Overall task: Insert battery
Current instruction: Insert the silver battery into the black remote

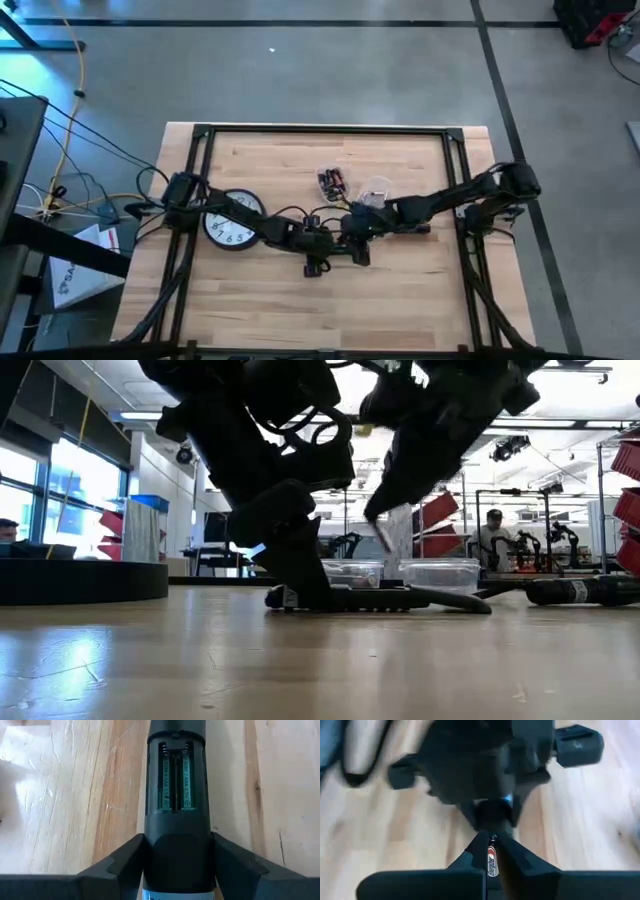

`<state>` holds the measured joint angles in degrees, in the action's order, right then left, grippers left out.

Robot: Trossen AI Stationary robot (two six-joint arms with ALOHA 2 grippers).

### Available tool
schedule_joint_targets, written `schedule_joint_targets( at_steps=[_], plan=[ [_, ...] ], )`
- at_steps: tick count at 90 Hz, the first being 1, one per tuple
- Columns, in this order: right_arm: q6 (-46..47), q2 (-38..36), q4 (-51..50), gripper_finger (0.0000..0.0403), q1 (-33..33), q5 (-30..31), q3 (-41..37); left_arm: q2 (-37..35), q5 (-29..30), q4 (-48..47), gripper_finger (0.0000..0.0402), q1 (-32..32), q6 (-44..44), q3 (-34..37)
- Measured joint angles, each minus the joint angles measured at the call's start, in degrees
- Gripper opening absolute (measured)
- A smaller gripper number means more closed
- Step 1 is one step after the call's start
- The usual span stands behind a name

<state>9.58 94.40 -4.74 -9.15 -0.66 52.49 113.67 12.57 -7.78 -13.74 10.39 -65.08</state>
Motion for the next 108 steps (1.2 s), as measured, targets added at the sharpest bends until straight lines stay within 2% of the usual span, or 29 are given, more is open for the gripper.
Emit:
schedule_joint_targets(
  at_steps=[54, 108],
  plan=[
    [1.0, 6.8, 4.5, 0.0001, -1.9, 1.7, 0.1, 0.0, -0.1, 0.1, 0.0186, 0.0, -0.1, 0.0],
    [2.9, 7.0, 4.7, 0.0001, -2.2, 0.5, 0.1, 0.0, 0.0, 0.0, 0.0186, 0.0, -0.1, -0.1]
  ],
)
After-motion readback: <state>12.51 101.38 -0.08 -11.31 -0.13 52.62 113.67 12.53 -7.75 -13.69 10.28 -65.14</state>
